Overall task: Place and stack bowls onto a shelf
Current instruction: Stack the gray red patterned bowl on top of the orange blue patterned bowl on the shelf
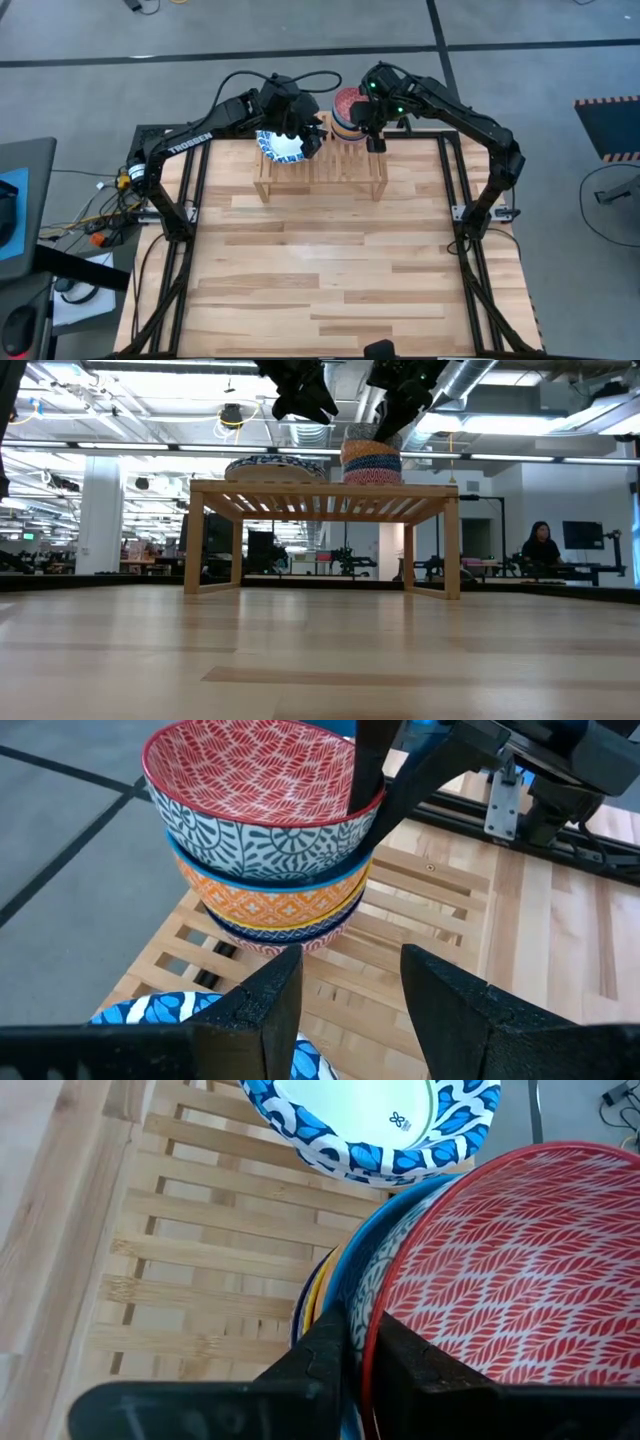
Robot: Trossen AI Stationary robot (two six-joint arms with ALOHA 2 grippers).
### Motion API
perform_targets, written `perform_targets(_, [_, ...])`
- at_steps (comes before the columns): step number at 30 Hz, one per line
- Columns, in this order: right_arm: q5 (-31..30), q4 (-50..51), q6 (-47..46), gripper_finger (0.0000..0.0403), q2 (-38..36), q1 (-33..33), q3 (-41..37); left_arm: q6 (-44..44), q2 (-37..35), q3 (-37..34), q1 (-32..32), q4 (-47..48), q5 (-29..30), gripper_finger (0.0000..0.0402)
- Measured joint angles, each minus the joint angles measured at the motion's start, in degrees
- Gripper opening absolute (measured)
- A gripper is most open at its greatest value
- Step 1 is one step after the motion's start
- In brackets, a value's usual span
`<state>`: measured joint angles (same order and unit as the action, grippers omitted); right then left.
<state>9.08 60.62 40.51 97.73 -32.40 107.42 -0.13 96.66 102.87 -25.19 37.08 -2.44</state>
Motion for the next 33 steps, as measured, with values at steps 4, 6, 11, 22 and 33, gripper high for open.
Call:
perform_targets(4, [0.0,0.07,-0.02,0.0071,0.0,0.0,0.0,0.06,0.0,0.0,0.0,0.0,-0.08,0.0154])
perform_targets(6, [0.0,0.07,-0.02,0.0081,0.01,0.0,0.0,0.1,0.0,0.0,0.0,-0.01,-0.11,0.0154])
perform_targets(11, [-0.02,0.1,0.0,0.0103,0.02,-0.02,0.0,0.53,0.0,0.0,0.0,-0.02,-0.11,0.0154])
perform_targets(22, [0.04,-0.09,0.01,0.0114,-0.28,-0.42,1.74,1.96,0.0,0.0,-0.02,-0.11,-0.05,0.0154])
perform_targets(33, [4.92,0.04,-0.2,0.0115,-0.1,-1.92,3.3,2.06,0.0,0.0,-0.15,0.61,0.04,0.0154])
